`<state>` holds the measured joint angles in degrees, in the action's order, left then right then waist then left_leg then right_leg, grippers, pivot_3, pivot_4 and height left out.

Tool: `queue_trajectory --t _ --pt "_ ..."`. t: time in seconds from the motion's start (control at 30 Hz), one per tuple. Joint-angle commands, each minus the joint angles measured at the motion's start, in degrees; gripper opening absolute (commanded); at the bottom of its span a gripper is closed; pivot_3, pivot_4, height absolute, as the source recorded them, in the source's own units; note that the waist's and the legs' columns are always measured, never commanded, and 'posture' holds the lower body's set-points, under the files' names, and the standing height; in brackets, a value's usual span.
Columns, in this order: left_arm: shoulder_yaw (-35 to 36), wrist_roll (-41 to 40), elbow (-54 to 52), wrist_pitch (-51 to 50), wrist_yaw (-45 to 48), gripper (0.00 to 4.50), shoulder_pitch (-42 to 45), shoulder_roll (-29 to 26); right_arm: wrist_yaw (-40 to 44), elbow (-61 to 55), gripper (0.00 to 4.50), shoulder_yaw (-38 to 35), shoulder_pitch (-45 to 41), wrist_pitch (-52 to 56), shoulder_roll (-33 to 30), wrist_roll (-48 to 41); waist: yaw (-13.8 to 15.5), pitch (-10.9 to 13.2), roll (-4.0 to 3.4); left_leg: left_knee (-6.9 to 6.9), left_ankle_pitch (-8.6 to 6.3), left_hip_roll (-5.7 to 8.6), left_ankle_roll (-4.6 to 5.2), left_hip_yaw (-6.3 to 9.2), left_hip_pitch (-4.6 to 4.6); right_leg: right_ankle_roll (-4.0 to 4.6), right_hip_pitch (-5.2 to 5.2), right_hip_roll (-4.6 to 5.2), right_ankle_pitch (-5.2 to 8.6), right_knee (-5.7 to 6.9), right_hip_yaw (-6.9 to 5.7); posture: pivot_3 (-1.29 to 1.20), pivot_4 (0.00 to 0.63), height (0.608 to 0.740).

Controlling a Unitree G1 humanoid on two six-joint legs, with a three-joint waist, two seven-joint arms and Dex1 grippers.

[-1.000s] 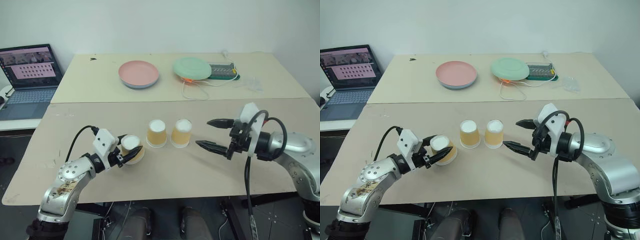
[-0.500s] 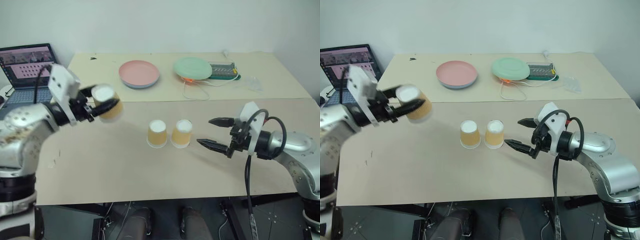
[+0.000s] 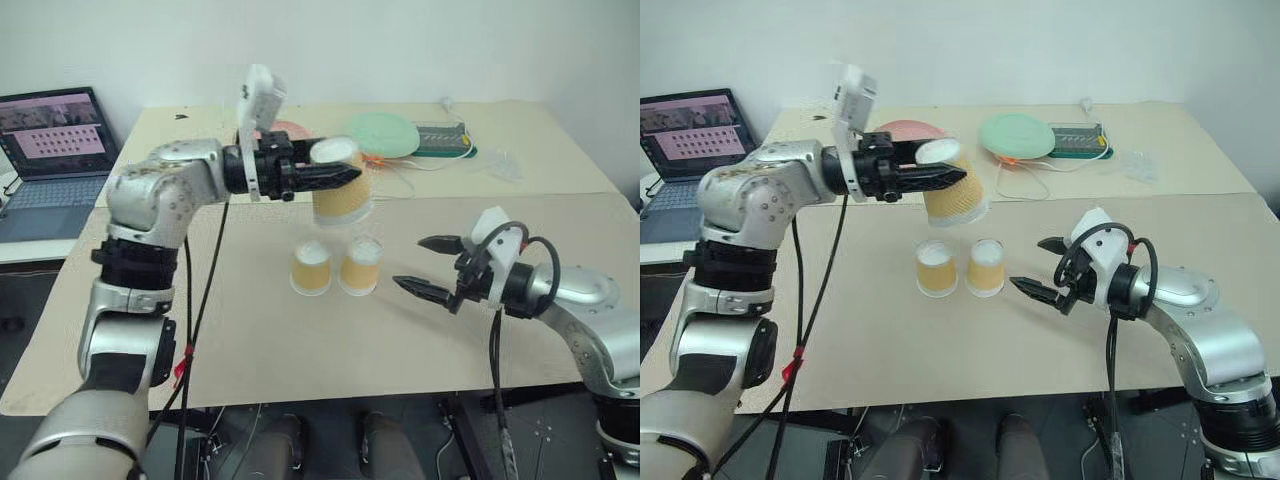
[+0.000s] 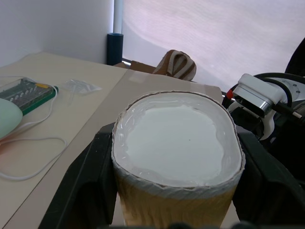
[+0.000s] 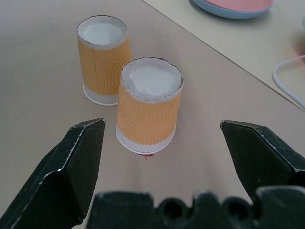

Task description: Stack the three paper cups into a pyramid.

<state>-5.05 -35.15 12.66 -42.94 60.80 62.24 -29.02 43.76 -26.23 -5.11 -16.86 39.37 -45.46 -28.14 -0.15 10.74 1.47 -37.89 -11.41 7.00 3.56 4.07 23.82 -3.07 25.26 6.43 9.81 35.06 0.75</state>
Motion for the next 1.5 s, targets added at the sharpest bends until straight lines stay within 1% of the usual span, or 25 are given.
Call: queue_trajectory --t 0.03,0.23,0.53,0.77,1.07,1.13,1.5 --pt "-1.1 3.5 6.3 4.0 4.0 2.8 4.5 1.0 -1.3 -3.1 4.5 -1.9 0.8 -0.7 0.2 -0.1 0.1 0.0 0.0 0.0 0.0 0.0 -0.01 0.0 0.0 0.0 -0.01 0.0 0.0 -0.01 0.0 0.0 0.15 0.718" --pt "-3.8 8.3 13.2 7.7 10.3 2.8 7.4 1.6 -2.6 -3.7 4.5 -2.1 1.6 -0.6 0.7 -0.2 0.4 0.0 0.01 0.0 -0.02 0.06 0.04 0.0 0.02 -0.02 -0.02 0.04 0.0 -0.05 -0.01 0.0 0.15 0.718" --pt "-5.6 11.7 15.4 8.8 15.6 2.8 7.3 3.7 -3.7 -4.5 4.5 -2.3 2.7 -0.7 0.9 -0.4 0.6 0.0 0.01 -0.01 -0.02 0.05 0.05 0.0 0.03 -0.03 -0.03 0.05 0.0 -0.05 -0.01 0.0 0.15 0.718" --pt "-6.3 14.5 15.8 10.8 16.9 2.8 6.1 5.0 -4.6 -6.1 4.5 -3.7 4.4 0.0 0.8 -1.1 0.5 0.0 0.0 -0.01 0.02 0.05 0.12 0.0 0.03 -0.03 -0.01 0.04 0.0 -0.03 0.0 0.0 0.15 0.718" --pt "-6.7 16.1 15.7 10.8 18.5 2.8 4.9 5.4 -5.8 -7.9 4.5 -4.6 6.0 0.7 1.1 -1.9 0.6 0.0 0.01 -0.01 0.03 0.04 0.13 0.0 0.03 -0.02 -0.02 0.04 0.0 -0.03 -0.01 0.0 0.15 0.718" --pt "-6.7 16.3 15.6 10.9 18.7 2.8 4.7 5.5 -6.0 -8.3 4.5 -4.7 6.3 0.8 1.0 -2.1 0.6 0.0 0.01 -0.01 0.22 0.04 0.45 0.0 0.03 -0.02 -0.01 0.04 0.0 -0.02 -0.01 0.0 0.15 0.718" --pt "-6.5 17.6 17.8 12.1 19.2 2.8 4.9 6.4 -7.0 -9.5 4.5 -5.6 7.6 1.4 0.9 -3.1 0.7 0.0 0.01 -0.01 0.22 0.04 0.45 0.01 0.03 -0.02 -0.02 0.04 0.0 -0.02 -0.01 0.0 0.15 0.718"
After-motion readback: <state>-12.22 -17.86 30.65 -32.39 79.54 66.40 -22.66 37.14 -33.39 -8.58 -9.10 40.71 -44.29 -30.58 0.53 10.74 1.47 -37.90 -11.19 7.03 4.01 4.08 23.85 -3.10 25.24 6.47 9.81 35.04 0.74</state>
